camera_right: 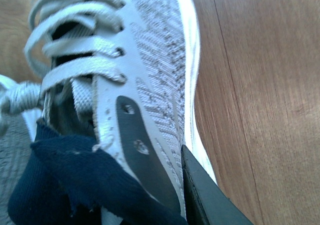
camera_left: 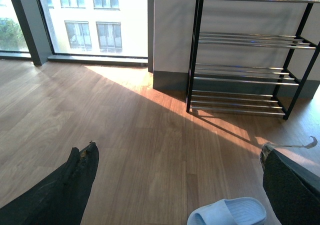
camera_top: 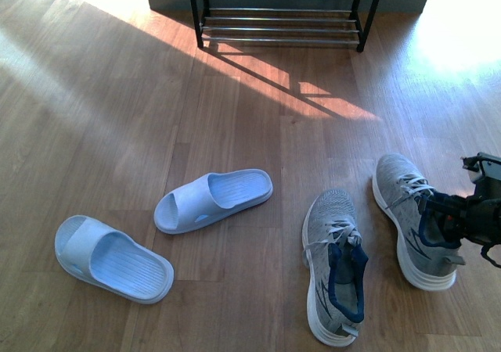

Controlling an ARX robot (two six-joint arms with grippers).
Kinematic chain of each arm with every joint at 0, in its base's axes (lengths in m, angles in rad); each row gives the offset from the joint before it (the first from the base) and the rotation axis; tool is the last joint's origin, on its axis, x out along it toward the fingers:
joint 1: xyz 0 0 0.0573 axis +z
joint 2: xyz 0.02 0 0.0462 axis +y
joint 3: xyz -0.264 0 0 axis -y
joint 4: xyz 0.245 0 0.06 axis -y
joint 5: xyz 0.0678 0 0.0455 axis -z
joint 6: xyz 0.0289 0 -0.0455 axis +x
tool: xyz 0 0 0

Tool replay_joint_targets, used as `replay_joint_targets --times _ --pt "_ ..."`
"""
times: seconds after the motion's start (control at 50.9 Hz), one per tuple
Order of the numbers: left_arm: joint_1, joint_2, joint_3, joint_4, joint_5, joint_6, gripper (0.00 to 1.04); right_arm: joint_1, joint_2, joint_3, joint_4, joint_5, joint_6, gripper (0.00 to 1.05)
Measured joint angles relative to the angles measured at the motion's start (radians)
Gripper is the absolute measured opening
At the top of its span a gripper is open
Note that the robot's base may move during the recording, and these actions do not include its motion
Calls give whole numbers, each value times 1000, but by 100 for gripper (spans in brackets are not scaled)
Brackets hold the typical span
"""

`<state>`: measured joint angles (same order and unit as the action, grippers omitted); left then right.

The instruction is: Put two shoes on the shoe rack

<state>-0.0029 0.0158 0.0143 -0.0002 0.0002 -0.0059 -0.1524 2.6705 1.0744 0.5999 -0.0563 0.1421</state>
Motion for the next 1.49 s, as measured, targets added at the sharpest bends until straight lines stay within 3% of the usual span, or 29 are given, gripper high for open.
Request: replay_joint_targets --times 0.315,0.531,0.688,1.495 --pt "0 0 0 0 0 0 95 3 -607 -399 84 -171 -31 1" --pt "0 0 0 0 0 0 95 -21 -1218 -678 -95 -330 -34 1" --pt "0 0 0 0 0 0 95 -38 -1515 -796 -179 -370 -38 1" --pt "0 0 0 0 2 1 95 -47 -1535 -803 -179 -355 -38 1"
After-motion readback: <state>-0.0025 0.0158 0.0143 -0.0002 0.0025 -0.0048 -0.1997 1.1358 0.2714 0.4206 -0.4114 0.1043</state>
